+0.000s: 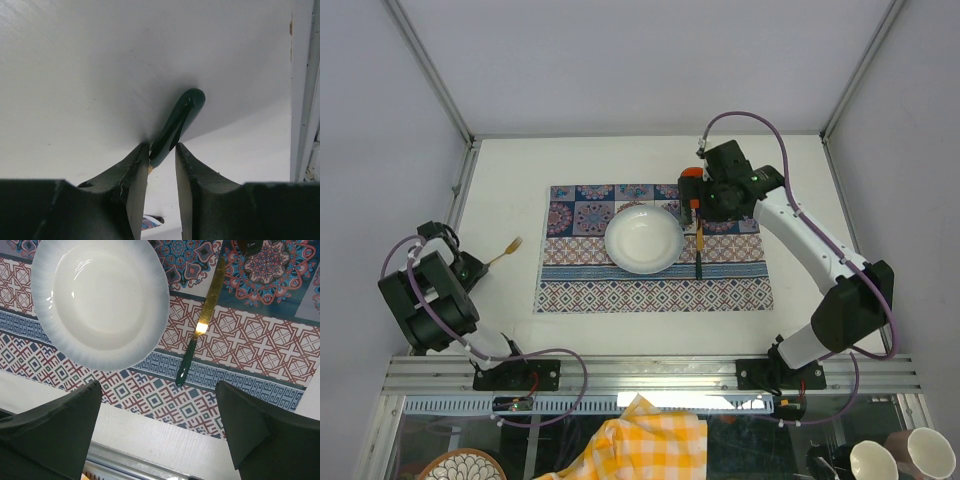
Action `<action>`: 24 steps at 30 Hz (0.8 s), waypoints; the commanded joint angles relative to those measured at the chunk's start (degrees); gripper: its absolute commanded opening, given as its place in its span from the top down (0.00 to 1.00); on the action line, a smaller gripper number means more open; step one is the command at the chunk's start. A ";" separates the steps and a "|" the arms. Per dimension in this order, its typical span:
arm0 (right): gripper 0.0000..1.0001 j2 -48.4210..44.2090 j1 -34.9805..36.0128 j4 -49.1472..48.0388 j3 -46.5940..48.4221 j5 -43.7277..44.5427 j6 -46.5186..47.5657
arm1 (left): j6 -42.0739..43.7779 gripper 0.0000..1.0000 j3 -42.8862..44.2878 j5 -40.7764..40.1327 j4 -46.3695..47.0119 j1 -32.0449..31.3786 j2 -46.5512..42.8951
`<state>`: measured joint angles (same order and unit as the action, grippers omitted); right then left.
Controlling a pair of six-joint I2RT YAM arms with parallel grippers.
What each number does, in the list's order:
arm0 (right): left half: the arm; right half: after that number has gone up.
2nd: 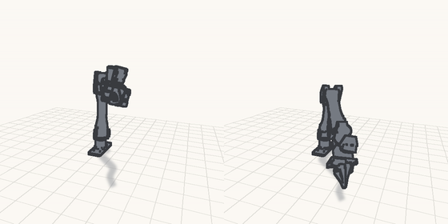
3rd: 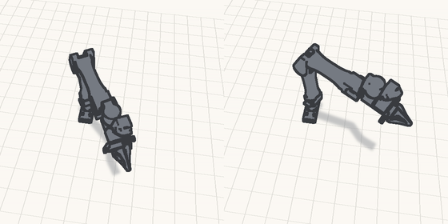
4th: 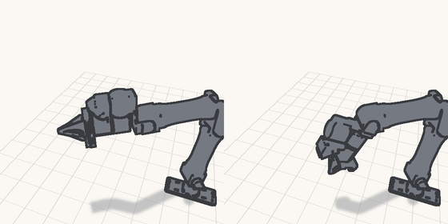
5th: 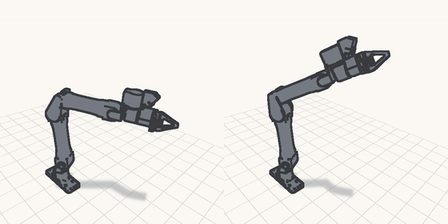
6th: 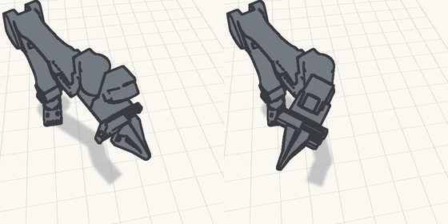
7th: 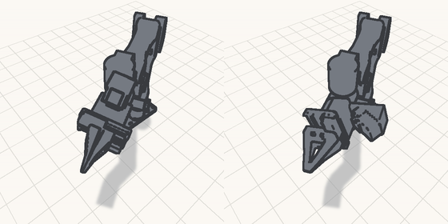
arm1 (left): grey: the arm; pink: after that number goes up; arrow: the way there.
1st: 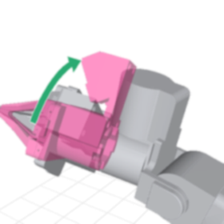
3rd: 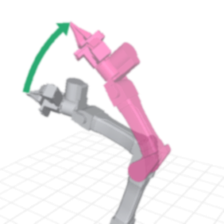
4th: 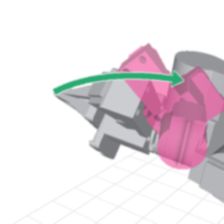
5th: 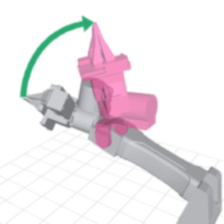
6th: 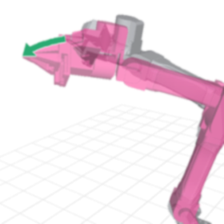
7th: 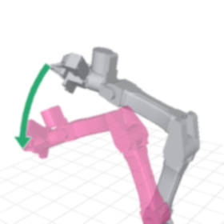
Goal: Set the dinner table for one person
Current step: Pick up the fork at the center of the board.
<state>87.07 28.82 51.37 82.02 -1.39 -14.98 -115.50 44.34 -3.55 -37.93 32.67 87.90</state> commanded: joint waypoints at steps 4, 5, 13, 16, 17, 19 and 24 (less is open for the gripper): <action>0.00 -1.45 0.32 -1.12 0.02 1.39 -0.62 | 10.17 0.69 4.02 1.79 -12.25 1.20 12.90; 0.00 -1.46 0.36 -1.17 -0.13 1.34 -0.60 | 11.11 0.71 4.93 1.79 -13.16 1.25 13.87; 0.00 -1.33 0.28 -1.88 -0.74 1.08 -0.60 | 12.28 1.00 5.69 0.37 -14.11 1.44 13.42; 0.01 -1.18 0.27 -1.96 -0.68 1.04 -0.52 | 13.40 1.00 6.12 0.78 -13.98 1.44 12.89; 0.00 -1.11 0.27 -2.03 -0.71 0.92 -0.49 | 14.26 1.00 6.52 1.00 -14.07 1.44 12.58; 0.01 -0.92 0.32 -2.25 -0.91 0.58 -0.57 | 16.51 1.00 7.47 2.37 -14.29 1.39 11.73; 0.01 -0.90 0.39 -3.80 -2.42 -0.81 -1.37 | 21.58 1.00 10.89 6.58 -15.93 1.17 7.17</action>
<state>87.07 28.82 50.81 80.38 -1.08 -15.18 -99.81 55.13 1.54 -48.42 34.57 96.20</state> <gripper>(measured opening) 0.995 0.152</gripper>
